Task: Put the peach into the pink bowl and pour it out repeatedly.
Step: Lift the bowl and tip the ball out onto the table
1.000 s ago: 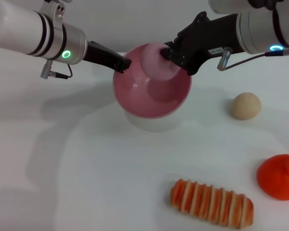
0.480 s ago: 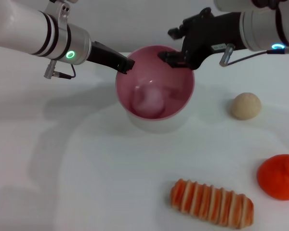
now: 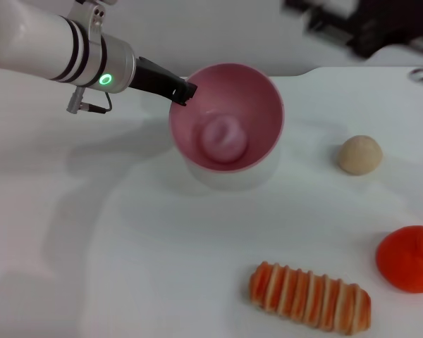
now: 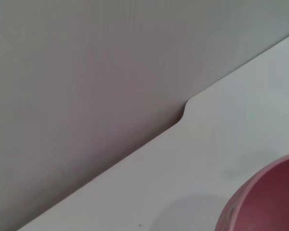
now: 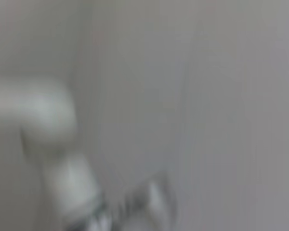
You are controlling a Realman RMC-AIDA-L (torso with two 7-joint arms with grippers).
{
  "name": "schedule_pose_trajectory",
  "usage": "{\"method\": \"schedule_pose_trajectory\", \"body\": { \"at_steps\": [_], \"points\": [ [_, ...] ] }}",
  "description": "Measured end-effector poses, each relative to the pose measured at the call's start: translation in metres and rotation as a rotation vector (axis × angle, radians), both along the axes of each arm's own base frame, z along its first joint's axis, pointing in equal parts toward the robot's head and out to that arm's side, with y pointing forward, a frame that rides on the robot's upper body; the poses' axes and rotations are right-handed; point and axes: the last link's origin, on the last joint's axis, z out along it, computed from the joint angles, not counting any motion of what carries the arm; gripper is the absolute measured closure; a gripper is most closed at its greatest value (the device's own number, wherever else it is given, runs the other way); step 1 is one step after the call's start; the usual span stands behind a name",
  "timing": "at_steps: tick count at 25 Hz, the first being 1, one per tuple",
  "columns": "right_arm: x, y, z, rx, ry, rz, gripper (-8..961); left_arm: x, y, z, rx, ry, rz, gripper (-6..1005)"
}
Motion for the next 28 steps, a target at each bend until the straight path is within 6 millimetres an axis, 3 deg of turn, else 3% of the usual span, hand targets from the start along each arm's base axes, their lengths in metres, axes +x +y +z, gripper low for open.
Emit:
{"method": "schedule_pose_trajectory", "body": {
  "at_steps": [4, 11, 13, 20, 22, 28],
  "points": [
    [0.03, -0.009, 0.025, 0.167, 0.217, 0.038, 444, 0.004, 0.001, -0.003, 0.009, 0.004, -0.02, 956],
    [0.105, -0.017, 0.059, 0.569, 0.452, -0.137, 444, 0.018, 0.0, -0.017, 0.036, -0.009, -0.091, 955],
    [0.118, -0.023, 0.063, 0.633, 0.486, -0.163, 444, 0.024, -0.003, -0.023, 0.043, -0.018, -0.129, 955],
    [0.144, -0.032, 0.072, 0.748, 0.473, -0.238, 443, 0.051, -0.016, -0.054, 0.11, -0.059, -0.303, 954],
    [0.149, -0.034, 0.074, 0.761, 0.473, -0.256, 443, 0.059, -0.028, -0.068, 0.187, -0.064, -0.403, 953],
    [0.153, -0.033, 0.072, 0.758, 0.47, -0.276, 443, 0.063, -0.043, -0.079, 0.332, -0.055, -0.516, 953]
  ]
}}
